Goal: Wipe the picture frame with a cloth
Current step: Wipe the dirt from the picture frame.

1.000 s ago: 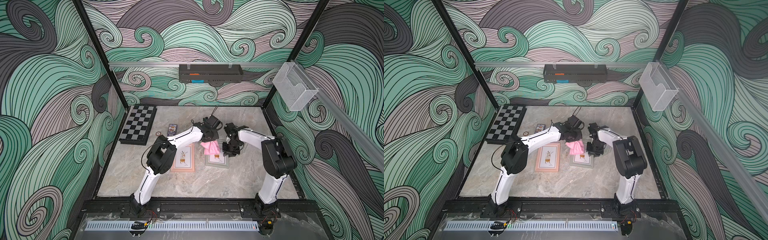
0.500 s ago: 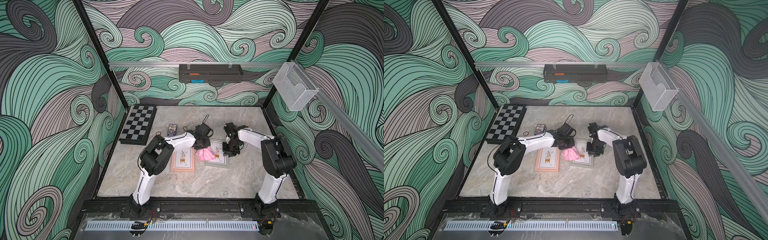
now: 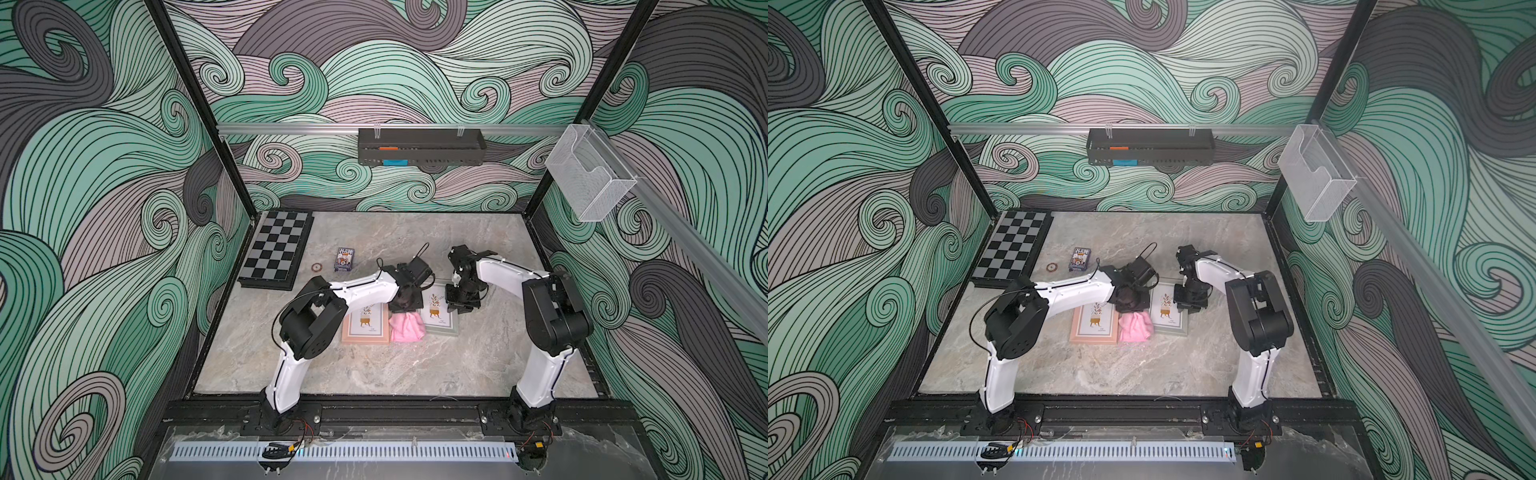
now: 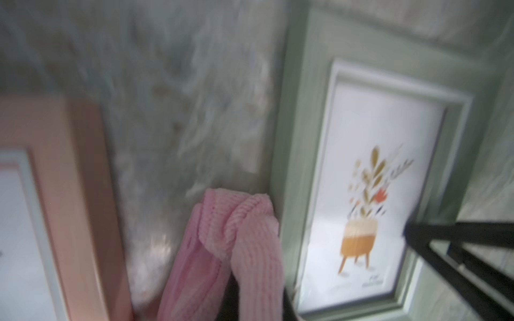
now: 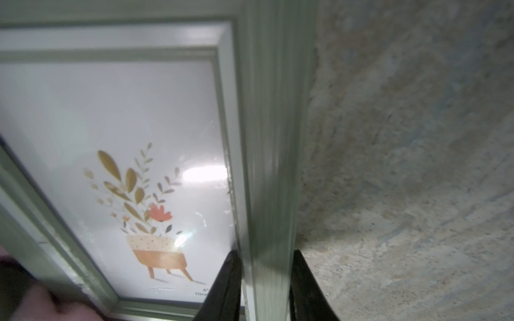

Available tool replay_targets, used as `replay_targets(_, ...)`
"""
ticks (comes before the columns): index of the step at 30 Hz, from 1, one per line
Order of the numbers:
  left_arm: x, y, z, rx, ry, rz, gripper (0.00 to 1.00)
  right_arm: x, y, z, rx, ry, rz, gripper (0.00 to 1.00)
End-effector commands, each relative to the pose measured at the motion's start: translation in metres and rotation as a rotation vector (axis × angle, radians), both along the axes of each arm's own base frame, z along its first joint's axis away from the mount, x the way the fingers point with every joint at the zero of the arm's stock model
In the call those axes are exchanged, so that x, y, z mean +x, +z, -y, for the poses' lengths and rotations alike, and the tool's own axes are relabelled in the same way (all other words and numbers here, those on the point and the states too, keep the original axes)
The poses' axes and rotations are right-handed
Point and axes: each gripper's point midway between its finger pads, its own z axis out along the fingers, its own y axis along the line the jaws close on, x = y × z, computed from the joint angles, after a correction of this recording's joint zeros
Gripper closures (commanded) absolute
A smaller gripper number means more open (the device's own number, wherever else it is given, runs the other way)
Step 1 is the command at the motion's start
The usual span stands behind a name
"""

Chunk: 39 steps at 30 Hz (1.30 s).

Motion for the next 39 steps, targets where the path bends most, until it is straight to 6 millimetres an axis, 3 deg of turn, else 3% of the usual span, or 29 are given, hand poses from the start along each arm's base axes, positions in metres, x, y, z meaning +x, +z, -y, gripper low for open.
replay_targets(1, 0.046, 0.023, 0.012, 0.083, -0.015, 0.171, 1.00, -0.004, -0.022, 0.009, -0.042, 0.001, -0.017, 0.73)
replay_targets(4, 0.067, 0.017, 0.022, 0.089, -0.003, 0.225, 1.00, -0.004, -0.022, 0.009, -0.044, 0.007, -0.015, 0.73)
replay_targets(10, 0.071, 0.005, 0.033, 0.003, 0.047, 0.248, 1.00, 0.003, -0.024, 0.008, -0.041, 0.008, -0.011, 0.72)
replay_targets(13, 0.055, -0.006, 0.031, -0.042, 0.076, 0.195, 1.00, 0.006, -0.024, 0.006, -0.030, 0.003, -0.010, 0.73)
replay_targets(15, 0.032, -0.010, 0.024, -0.037, 0.085, 0.159, 1.00, 0.005, -0.023, 0.006, -0.024, -0.002, -0.013, 0.73)
replay_targets(18, -0.001, -0.005, 0.009, -0.036, 0.097, 0.146, 1.00, 0.003, -0.024, 0.006, -0.025, -0.002, -0.015, 0.73)
replay_targets(20, -0.010, 0.002, 0.002, -0.035, 0.110, 0.166, 1.00, 0.003, -0.024, 0.006, -0.025, -0.003, -0.013, 0.73)
replay_targets(22, -0.005, 0.010, 0.006, -0.051, 0.110, 0.191, 1.00, 0.003, -0.024, 0.007, -0.025, -0.004, -0.009, 0.73)
replay_targets(25, 0.018, 0.019, 0.016, -0.038, 0.130, 0.234, 1.00, 0.004, -0.024, 0.006, -0.024, -0.006, -0.008, 0.73)
replay_targets(30, 0.059, 0.037, 0.054, -0.089, 0.108, 0.319, 1.00, 0.004, -0.024, 0.006, -0.022, 0.000, -0.005, 0.73)
replay_targets(33, 0.075, 0.030, 0.061, -0.068, 0.111, 0.356, 1.00, 0.006, -0.024, 0.005, -0.022, 0.004, -0.004, 0.73)
replay_targets(36, 0.072, 0.006, 0.058, -0.044, 0.114, 0.301, 1.00, 0.006, -0.024, 0.005, -0.015, 0.006, -0.005, 0.73)
replay_targets(39, 0.051, -0.011, 0.048, -0.053, 0.129, 0.229, 1.00, 0.005, -0.024, 0.005, -0.013, 0.001, -0.007, 0.73)
